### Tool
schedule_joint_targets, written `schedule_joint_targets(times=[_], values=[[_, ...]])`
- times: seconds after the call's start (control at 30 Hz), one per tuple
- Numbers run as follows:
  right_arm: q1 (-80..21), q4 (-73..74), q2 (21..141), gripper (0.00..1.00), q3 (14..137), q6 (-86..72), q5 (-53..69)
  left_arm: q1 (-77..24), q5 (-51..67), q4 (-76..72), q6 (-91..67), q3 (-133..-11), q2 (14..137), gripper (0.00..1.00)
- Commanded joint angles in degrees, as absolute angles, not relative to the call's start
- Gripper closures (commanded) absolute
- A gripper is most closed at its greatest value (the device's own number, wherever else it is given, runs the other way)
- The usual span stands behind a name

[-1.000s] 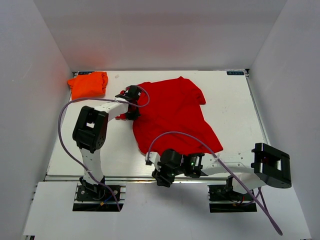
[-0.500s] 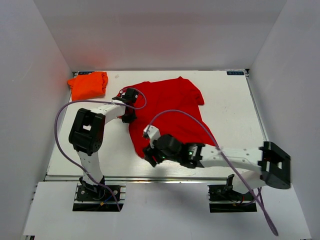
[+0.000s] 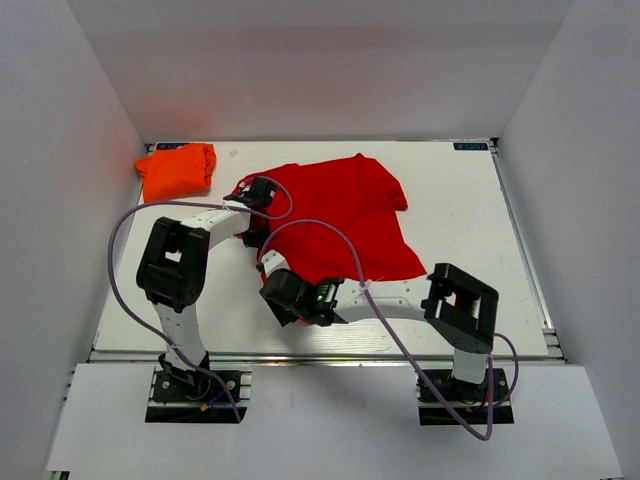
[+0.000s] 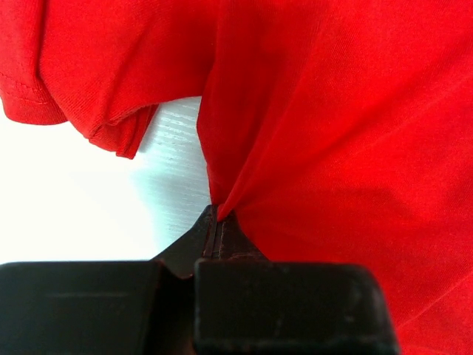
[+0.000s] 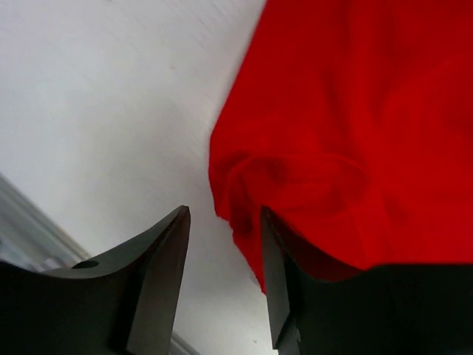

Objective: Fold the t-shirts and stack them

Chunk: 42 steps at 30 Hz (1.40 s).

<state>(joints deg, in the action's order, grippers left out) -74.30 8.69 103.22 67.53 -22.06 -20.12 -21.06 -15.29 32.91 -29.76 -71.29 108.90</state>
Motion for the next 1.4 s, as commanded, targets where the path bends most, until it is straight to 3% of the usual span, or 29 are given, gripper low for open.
schedule_joint_targets(times=[0.0,0.07,0.1,0.17,0.3,0.47,0.6,0.7,0.8,0.83,0.87,0.97,1.0,1.07,1.23,1.37], values=[[-74.3,11.0,105.9,0.52,71.0,-26.3,-23.1,-20.6,-16.1,35.3,-29.1,-69.7,106.3,1.0],[-74.3,10.6,107.3,0.62,71.5,-27.3,-24.3,-20.6,-16.1,35.3,-29.1,-69.7,106.3,1.0],[-74.3,10.6,107.7,0.81,71.5,-28.3,-24.7,-20.6,-16.1,34.8,-29.1,-69.2,106.3,1.0],[-74.4,9.4,106.9,0.98,70.4,-29.7,-26.3,-20.6,-16.1,34.8,-29.1,-69.2,106.3,1.0],[-74.8,10.4,98.6,1.0,64.9,-33.8,-22.5,-20.6,-17.8,34.8,-29.1,-69.2,107.5,1.0],[-75.1,-1.7,83.3,1.0,42.8,-35.8,-0.8,-20.0,-17.8,35.3,-29.1,-70.5,109.1,1.0],[-76.5,-8.8,81.1,1.0,38.1,-30.9,18.2,-19.4,-18.5,35.3,-29.6,-70.5,109.6,1.0],[-79.8,-8.8,86.9,0.89,39.0,-27.3,30.7,-19.4,-18.5,35.3,-29.6,-71.0,109.6,1.0],[-81.6,-6.2,88.2,0.75,40.3,-25.5,31.9,-19.4,-18.5,34.2,-29.6,-69.9,109.6,1.0],[-82.0,-6.3,87.6,0.66,40.3,-24.7,31.1,-19.4,-18.5,34.2,-29.6,-69.9,109.6,1.0],[-82.2,-5.9,87.1,0.5,40.6,-23.7,30.6,-19.4,-18.5,34.2,-29.6,-69.4,108.9,1.0],[-82.4,-4.2,85.0,0.25,41.3,-22.9,28.1,-19.4,-18.5,33.6,-29.1,-68.3,107.7,1.0],[-82.4,-3.7,84.1,0.1,41.4,-22.2,26.8,-19.4,-18.5,33.6,-29.1,-68.3,106.9,1.0],[-82.1,-3.3,81.7,0.1,41.6,-22.2,23.0,-19.4,-17.9,33.0,-28.6,-67.7,106.3,1.0],[-80.6,5.2,78.8,0.1,46.6,-23.7,-1.8,-19.4,-17.4,33.0,-27.5,-67.1,103.6,1.0],[-78.2,8.3,79.2,0.1,50.7,-22.8,-11.8,-19.4,-17.4,34.5,-27.5,-67.1,102.3,1.0]])
